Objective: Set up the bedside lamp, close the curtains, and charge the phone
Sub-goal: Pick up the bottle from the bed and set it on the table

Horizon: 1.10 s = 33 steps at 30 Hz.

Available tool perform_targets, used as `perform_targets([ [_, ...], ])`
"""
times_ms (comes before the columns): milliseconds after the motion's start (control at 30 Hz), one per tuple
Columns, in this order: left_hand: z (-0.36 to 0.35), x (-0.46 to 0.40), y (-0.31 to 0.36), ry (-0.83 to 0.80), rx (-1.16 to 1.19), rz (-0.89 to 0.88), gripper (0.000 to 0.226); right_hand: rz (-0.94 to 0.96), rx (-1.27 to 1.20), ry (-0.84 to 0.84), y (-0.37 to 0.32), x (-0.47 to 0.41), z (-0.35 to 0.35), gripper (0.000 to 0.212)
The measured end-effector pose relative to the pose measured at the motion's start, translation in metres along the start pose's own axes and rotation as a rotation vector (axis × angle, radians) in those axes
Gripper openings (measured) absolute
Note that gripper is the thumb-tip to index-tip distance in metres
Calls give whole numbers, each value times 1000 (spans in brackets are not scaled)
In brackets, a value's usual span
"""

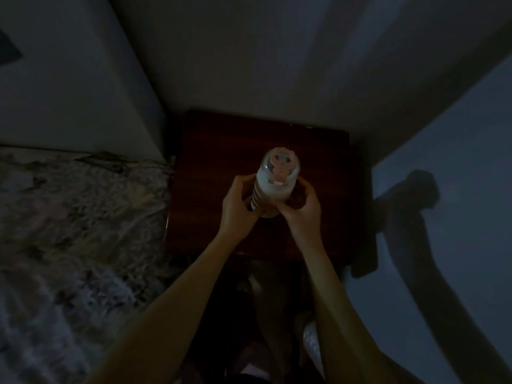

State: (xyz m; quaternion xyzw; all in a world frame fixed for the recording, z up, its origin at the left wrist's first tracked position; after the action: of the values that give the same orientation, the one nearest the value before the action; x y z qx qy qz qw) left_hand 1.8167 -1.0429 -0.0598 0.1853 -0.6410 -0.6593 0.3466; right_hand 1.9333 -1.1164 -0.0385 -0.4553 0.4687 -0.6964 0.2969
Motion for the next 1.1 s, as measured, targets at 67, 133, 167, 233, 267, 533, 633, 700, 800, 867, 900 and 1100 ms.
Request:
perform_targets([
  [67,1,-7,-2,-24,3,14,58,-8,-37,15,4,-4,-1,56],
  [133,1,-13,-3,-48,-3,30,59,-11,-41,39,7,-7,-1,58],
  [167,2,-15,-3,-55,-6,38,59,-15,-39,47,8,-8,-1,60],
  [233,3,-17,-5,-53,-14,50,60,-28,-38,51,12,-10,0,61],
  [267,3,-18,-5,-49,-17,51,60,-35,-37,51,13,-10,0,61],
  [533,1,-12,-9,-12,-43,80,53,-31,4,47,12,-8,-6,64],
  [633,2,-9,-6,-31,-57,94,52,-49,27,52,12,-5,-7,64],
  [700,2,-4,-4,-56,-113,91,55,-63,56,46,10,-1,-8,66],
  [800,2,6,-6,-42,-256,128,56,-97,157,62,11,11,-15,66],
  [867,5,20,-11,20,-332,227,58,-140,215,123,15,24,-21,60],
  [900,8,29,-12,53,-355,265,59,-151,261,155,16,31,-25,55],
  [1100,31,97,-4,125,-437,287,58,6,460,43,6,81,-63,46],
])
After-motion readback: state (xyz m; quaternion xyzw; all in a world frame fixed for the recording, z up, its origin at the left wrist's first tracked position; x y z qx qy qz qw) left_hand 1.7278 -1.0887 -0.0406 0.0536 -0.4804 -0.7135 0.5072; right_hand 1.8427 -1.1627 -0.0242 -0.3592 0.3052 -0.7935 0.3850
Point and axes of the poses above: each hand's wrist, its own x-axis away from the middle knuckle, its own z-axis out of the back of the hand, y = z × x, the point moved 3 cm from there along -x, towards the middle knuckle, and after that the axes turned 15 degrees about -y, right-handed, at the moved point
